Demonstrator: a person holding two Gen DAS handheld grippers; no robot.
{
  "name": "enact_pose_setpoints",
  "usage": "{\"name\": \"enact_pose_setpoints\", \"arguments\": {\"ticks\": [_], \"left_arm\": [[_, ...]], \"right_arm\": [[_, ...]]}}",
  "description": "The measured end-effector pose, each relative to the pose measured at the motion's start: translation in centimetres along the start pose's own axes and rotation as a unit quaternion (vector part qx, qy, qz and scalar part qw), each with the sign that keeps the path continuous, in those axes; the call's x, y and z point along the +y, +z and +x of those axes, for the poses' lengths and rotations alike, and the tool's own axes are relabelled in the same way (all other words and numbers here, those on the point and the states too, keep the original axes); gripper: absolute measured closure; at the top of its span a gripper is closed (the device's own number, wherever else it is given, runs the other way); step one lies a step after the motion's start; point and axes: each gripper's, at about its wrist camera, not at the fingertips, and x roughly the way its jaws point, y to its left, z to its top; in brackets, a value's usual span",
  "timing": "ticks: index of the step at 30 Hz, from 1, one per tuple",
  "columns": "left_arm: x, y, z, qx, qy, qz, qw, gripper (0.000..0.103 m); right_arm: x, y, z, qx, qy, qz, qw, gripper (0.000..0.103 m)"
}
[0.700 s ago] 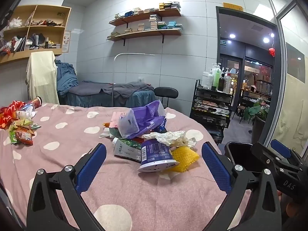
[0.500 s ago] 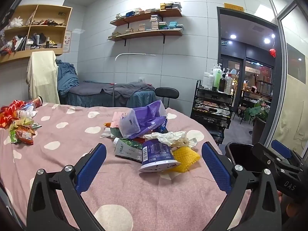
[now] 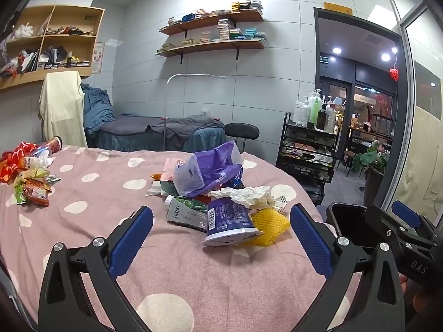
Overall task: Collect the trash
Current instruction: 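Approach the trash pile on the bedspread with both tools open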
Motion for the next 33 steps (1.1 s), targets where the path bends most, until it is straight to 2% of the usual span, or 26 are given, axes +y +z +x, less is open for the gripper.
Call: {"name": "enact_pose_setpoints", "arguments": {"ticks": [9,33], "left_arm": [[-0.06,-0.02,0.25,0.013,0.013,0.004,0.9998,0.005],[0.60,-0.50,0.95,0.025,0.016,0.000,0.9996,0.005]], "right_arm": [[0.11,0.11,0.09,0.009,0.004,-0.001,1.000,0.005],[0.80,-0.41,1.00,0.024,0.009,-0.009,1.000,0.005]]}}
